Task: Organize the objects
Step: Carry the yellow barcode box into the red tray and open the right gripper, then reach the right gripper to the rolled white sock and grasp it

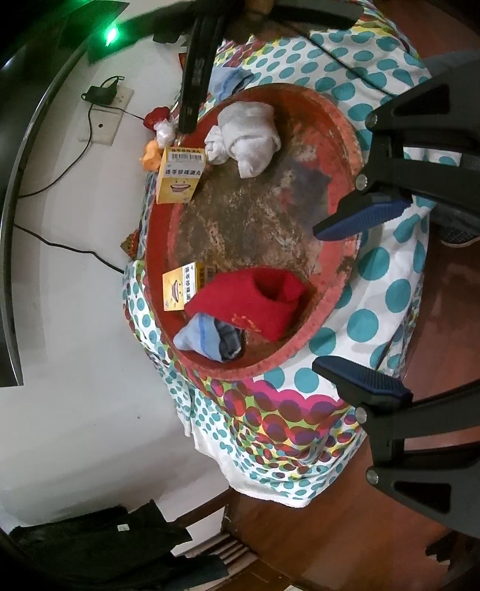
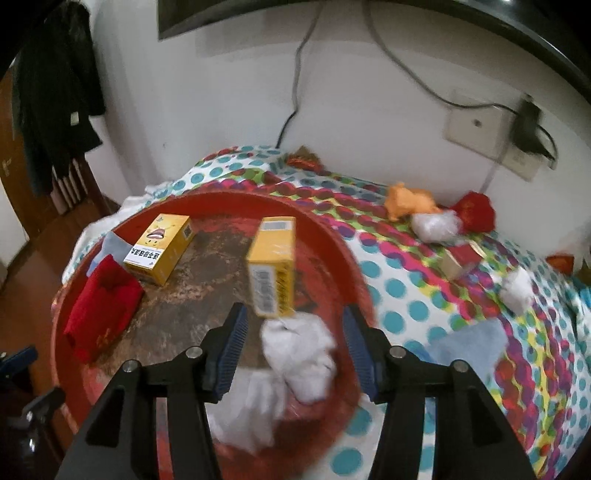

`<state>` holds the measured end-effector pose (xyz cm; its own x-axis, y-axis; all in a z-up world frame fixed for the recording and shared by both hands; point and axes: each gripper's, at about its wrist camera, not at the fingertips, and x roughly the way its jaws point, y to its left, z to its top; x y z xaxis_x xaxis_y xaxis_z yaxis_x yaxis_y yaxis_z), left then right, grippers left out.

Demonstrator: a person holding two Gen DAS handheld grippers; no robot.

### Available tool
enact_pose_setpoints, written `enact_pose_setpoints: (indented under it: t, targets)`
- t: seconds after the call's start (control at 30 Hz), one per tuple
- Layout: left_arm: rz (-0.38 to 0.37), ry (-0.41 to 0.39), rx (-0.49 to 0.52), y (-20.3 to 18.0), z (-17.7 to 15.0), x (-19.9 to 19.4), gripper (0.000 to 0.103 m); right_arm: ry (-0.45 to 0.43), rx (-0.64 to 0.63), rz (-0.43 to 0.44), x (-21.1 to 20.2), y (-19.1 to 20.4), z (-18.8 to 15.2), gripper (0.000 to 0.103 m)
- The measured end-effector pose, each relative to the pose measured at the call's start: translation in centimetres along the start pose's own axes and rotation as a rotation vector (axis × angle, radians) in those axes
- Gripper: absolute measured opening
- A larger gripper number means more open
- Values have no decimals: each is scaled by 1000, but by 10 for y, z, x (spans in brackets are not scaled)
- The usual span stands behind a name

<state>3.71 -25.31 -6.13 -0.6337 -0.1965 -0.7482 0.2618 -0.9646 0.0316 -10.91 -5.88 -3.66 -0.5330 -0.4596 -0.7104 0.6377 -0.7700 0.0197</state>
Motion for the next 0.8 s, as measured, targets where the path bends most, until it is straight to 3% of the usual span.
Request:
enact_pose_setpoints:
  t: [0.13, 0.37, 0.5, 0.6, 0.8]
  targets:
    - [-29, -22, 12, -5, 1, -6, 66, -15, 68, -27, -18, -41, -12, 57]
    - [-41, -47, 100, -24, 2, -12, 66, -24, 189, -182, -25, -139, -16, 60]
    - [-45, -84, 158, -41, 6, -24, 66, -2, 211, -262, -8, -186, -14, 61]
    - [-93, -76, 203, -60, 13, -30, 67, 27, 212, -291, 14, -209, -10, 62]
    - [-173, -105, 329, -110, 32, -40, 70, 44, 230, -316, 56, -229, 4, 70]
